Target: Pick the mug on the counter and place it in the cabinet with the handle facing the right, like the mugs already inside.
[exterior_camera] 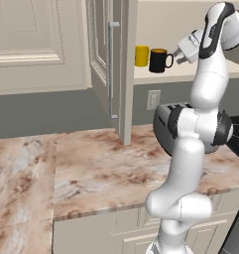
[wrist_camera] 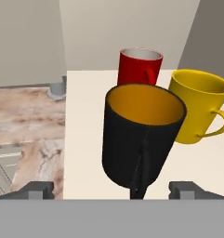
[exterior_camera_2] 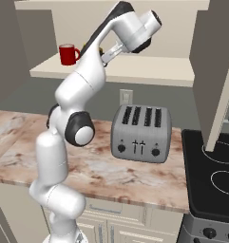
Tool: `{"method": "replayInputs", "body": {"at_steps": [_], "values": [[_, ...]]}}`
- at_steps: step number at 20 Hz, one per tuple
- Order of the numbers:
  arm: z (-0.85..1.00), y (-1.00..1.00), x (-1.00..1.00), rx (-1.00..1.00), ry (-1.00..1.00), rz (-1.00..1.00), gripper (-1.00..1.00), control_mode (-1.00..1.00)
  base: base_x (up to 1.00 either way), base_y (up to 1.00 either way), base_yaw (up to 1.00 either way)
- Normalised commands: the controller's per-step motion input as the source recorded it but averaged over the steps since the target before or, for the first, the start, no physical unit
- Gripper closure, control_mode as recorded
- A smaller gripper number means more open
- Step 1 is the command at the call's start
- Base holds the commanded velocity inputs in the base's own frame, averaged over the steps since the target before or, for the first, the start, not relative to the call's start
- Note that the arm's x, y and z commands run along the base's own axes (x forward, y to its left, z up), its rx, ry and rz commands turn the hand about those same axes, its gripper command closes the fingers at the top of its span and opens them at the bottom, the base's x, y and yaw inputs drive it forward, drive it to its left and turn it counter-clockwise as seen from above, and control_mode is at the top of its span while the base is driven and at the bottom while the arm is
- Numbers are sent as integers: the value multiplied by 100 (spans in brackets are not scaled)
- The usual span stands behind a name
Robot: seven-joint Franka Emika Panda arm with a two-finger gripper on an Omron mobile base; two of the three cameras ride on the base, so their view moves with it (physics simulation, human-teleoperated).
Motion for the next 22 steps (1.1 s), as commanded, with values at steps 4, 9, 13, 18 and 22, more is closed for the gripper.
{"method": "replayInputs", "body": {"at_steps": [4,9,13,18,22], "values": [[-18,0,-27,0,0,-4,-100,-100,0,0,0],[-22,4,-36,0,0,-4,-100,-100,0,0,0],[-11,11,-55,0,0,-4,-100,-100,0,0,0],[-12,25,-66,0,0,-3,-100,-100,0,0,0],[-11,27,-73,0,0,-3,-100,-100,0,0,0]]}}
